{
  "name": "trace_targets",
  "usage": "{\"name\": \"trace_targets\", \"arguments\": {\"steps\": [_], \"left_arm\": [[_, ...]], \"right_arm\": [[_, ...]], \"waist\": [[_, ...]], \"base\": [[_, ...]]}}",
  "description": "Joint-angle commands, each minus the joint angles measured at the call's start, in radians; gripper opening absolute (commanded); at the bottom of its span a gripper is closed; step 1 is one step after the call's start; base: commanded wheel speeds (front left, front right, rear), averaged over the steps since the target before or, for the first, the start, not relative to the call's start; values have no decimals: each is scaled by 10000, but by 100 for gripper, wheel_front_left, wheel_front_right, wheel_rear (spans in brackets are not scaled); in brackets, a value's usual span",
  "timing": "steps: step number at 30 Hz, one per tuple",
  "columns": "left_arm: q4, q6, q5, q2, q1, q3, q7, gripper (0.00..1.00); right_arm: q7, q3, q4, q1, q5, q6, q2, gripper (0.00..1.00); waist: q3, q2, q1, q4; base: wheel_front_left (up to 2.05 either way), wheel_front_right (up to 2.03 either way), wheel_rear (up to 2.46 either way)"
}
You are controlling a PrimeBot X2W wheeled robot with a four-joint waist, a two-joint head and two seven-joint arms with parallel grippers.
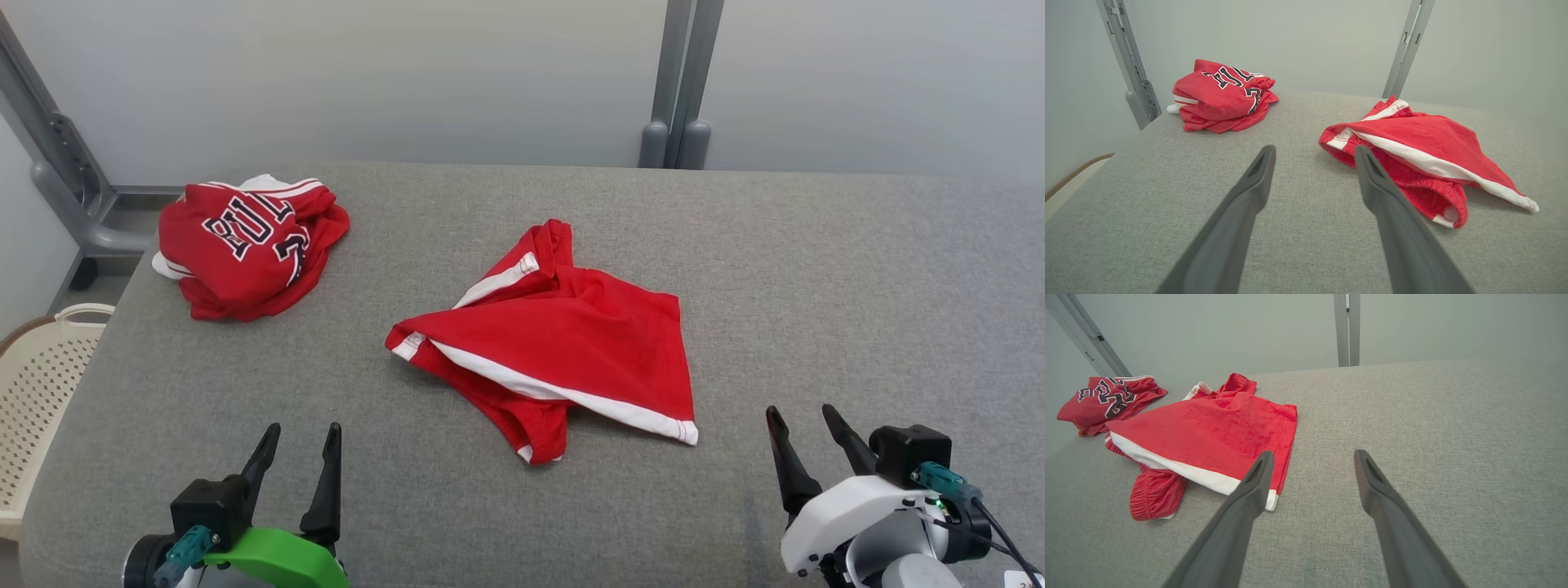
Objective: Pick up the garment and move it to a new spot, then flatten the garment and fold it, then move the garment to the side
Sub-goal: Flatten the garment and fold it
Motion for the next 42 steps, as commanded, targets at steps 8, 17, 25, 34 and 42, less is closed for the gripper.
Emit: {"name": "trace_targets", "arguments": {"steps": [8, 17, 25, 34, 42], "left_arm": [[102, 390, -66, 6, -395, 61, 463, 100], [1747, 465, -997, -565, -2333, 226, 2407, 100], [3682, 294, -1248, -1115, -4160, -41, 3606, 100], [5071, -130, -1687, -1690, -5311, 4, 3695, 100], [5967, -443, -1968, -1884, -5957, -39, 3843, 100]], "right_arm": [[485, -28, -82, -148, -39, 0, -44, 100], [3149, 108, 149, -1305, -102, 0, -44, 100], [4293, 507, 363, -2202, -88, 0, -40, 100], [4634, 1313, 188, -2511, 23, 0, -37, 100], [4890, 1811, 292, -2467, 62, 0, -40, 100]], "waist": [[155, 0, 0, 37], [634, 0, 0, -14], [1372, 0, 0, -279], [1973, 0, 0, -520], [2088, 0, 0, -646]], "base": [[0, 0, 0], [0, 0, 0], [0, 0, 0], [0, 0, 0], [0, 0, 0]]}}
